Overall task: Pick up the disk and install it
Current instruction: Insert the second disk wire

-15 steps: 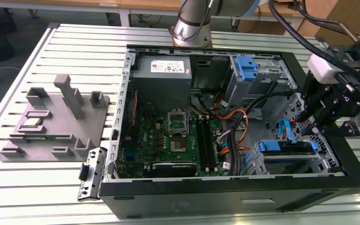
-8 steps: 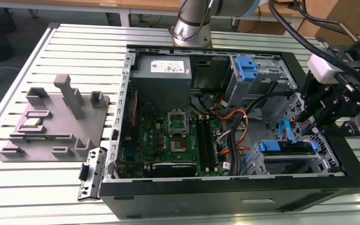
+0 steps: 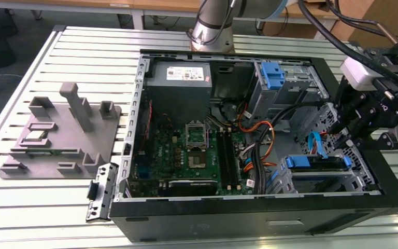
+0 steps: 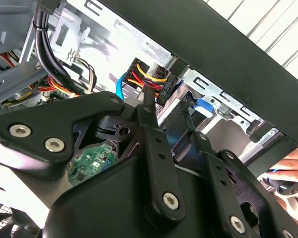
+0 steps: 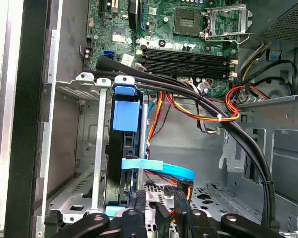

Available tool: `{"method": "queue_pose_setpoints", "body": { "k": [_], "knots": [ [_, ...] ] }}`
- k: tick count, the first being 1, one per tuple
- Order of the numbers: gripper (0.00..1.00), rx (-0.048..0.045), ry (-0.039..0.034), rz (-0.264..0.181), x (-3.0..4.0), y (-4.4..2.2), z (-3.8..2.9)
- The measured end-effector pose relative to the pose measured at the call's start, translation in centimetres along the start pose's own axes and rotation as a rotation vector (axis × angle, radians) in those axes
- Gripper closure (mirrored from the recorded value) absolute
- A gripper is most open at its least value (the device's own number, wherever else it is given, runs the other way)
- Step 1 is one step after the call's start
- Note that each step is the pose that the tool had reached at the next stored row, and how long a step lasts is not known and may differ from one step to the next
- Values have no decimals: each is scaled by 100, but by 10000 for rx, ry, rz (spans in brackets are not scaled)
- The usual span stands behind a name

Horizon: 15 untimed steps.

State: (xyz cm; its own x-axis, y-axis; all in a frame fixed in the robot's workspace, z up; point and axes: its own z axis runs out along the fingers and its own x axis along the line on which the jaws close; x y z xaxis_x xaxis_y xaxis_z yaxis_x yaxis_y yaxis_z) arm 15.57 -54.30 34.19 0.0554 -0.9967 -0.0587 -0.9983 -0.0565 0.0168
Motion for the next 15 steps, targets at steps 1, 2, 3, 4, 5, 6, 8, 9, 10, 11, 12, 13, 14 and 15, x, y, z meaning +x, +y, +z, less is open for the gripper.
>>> {"method": "queue_pose_setpoints", "body": {
  "k": [1, 2, 3, 4, 5, 6, 8, 9, 10, 11, 12, 13, 14, 15],
  "knots": [
    [64, 0, -1, 0, 0, 0, 0],
    [64, 0, -1, 0, 0, 0, 0],
    [64, 0, -1, -1, 0, 0, 0],
    [64, 0, -1, 0, 0, 0, 0],
    [64, 0, 0, 0, 0, 0, -1],
    [64, 0, 0, 0, 0, 0, -1],
    [64, 0, 1, -1, 0, -1, -1],
    [64, -1, 6, -2, 0, -7, -3],
    [64, -1, 8, -1, 1, -16, -3],
    [64, 0, 7, 0, 2, -26, -2],
    [64, -1, 6, 0, 2, -37, -2],
    [64, -1, 7, 0, 3, -47, -2],
    [64, -1, 8, -1, 3, -56, -3],
    [64, 0, 9, 0, 3, -64, -3]
  ]
}}
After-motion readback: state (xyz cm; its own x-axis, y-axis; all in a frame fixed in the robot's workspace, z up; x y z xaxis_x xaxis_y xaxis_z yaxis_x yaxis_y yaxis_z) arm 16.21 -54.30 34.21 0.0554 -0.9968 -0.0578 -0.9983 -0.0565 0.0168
